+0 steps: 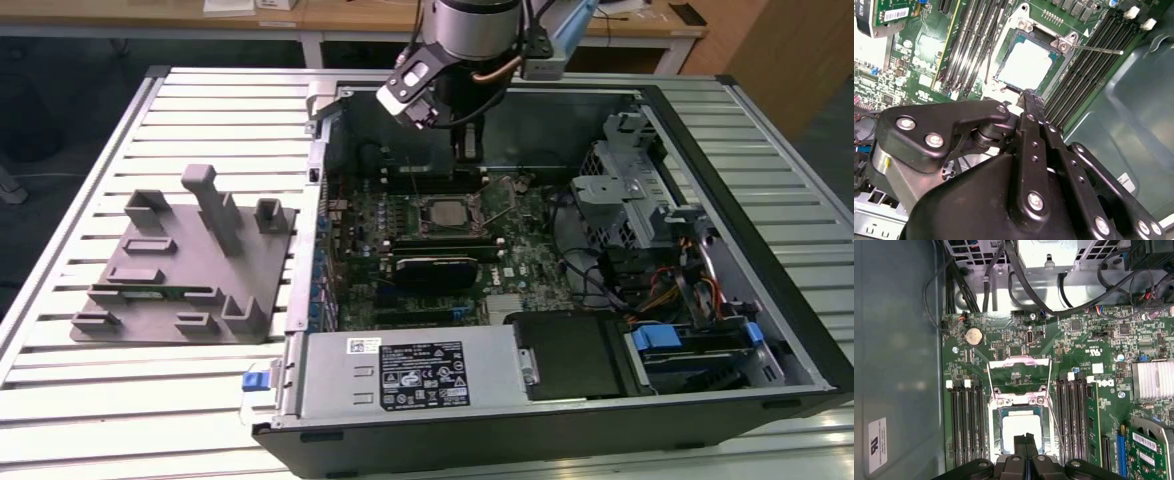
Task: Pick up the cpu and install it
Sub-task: 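Close the cpu cover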
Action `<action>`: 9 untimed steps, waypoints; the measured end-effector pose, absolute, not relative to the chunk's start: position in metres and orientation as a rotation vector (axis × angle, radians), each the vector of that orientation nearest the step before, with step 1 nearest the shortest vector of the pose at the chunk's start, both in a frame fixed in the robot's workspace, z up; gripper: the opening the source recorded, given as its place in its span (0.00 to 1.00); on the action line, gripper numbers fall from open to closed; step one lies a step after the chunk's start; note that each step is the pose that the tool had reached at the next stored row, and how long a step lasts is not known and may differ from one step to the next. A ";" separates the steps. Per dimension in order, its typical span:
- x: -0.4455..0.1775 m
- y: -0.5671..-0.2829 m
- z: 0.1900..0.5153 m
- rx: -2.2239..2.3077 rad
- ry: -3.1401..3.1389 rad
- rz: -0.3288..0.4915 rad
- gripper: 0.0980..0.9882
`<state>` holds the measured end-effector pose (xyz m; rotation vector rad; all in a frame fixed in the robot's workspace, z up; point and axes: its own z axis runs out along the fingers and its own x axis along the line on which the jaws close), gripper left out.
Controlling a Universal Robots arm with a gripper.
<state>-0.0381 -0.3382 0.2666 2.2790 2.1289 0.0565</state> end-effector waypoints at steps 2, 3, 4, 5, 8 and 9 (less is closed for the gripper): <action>-0.035 -0.338 0.267 2.279 2.129 0.057 0.01; -0.034 -0.338 0.267 2.279 2.129 0.057 0.01; -0.032 -0.338 0.267 2.279 2.129 0.057 0.01; -0.031 -0.338 0.267 2.279 2.129 0.057 0.01; -0.026 -0.338 0.267 2.279 2.129 0.057 0.01; -0.024 -0.338 0.267 2.279 2.129 0.057 0.01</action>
